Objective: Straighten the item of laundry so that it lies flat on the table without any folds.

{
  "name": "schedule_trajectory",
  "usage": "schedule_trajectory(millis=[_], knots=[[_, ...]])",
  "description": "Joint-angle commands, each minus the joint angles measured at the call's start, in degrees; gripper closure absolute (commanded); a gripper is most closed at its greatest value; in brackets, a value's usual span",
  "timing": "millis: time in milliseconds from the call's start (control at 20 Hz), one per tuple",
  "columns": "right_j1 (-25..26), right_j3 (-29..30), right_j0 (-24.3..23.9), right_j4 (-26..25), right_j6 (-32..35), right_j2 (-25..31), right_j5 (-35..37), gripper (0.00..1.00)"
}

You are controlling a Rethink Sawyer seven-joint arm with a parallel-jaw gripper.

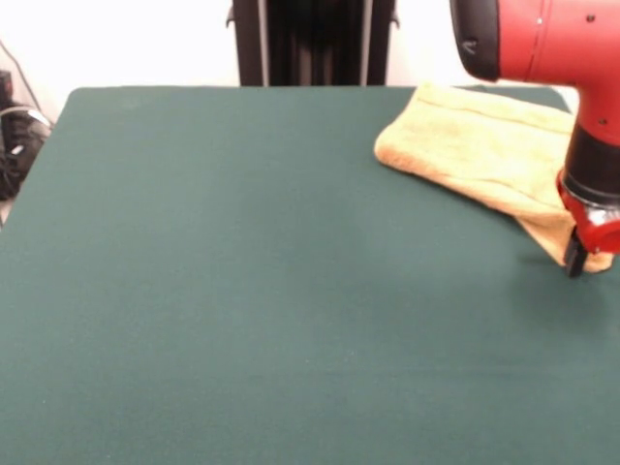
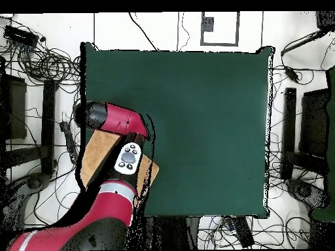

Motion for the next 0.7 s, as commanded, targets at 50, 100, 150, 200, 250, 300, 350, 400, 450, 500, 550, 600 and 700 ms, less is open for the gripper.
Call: schedule_trajectory(millis=[50,100,150,200,250,300,350,400,450,500,550,600,700], knots=[[3.46,2.5,0.02,-2.6,7.12,1.23,6.88,1.0],[2.53,2.36,-0.33,-3.45,6.19,0.48,8.5,1.0],[1.76,2.06,-0.57,-4.52,5.32,-0.68,10.22,1.0],[0.83,1.8,-0.77,-5.33,4.72,-1.47,12.03,1.0],[-0.12,1.66,-1.11,-6.05,4.12,-2.02,13.61,1.0],[-0.8,0.95,-1.27,-6.95,3.73,-2.84,15.3,1.0],[-1.58,0.47,-1.61,-7.71,3.24,-3.38,16.74,1.0],[-2.38,0.15,-1.94,-8.38,2.82,-3.68,17.8,1.0],[-2.94,-0.44,-2.38,-9.07,2.29,-3.96,18.63,1.0],[-3.51,-1.02,-2.82,-9.75,1.75,-4.25,19.46,1.0],[-3.85,-1.83,-3.32,-10.4,1.47,-4.44,20.18,1.0],[-4.2,-2.48,-3.8,-11.13,0.93,-4.48,20.84,1.0],[-4.94,-3.25,-4.81,-12.26,0.1,-3.94,21.87,1.0]])
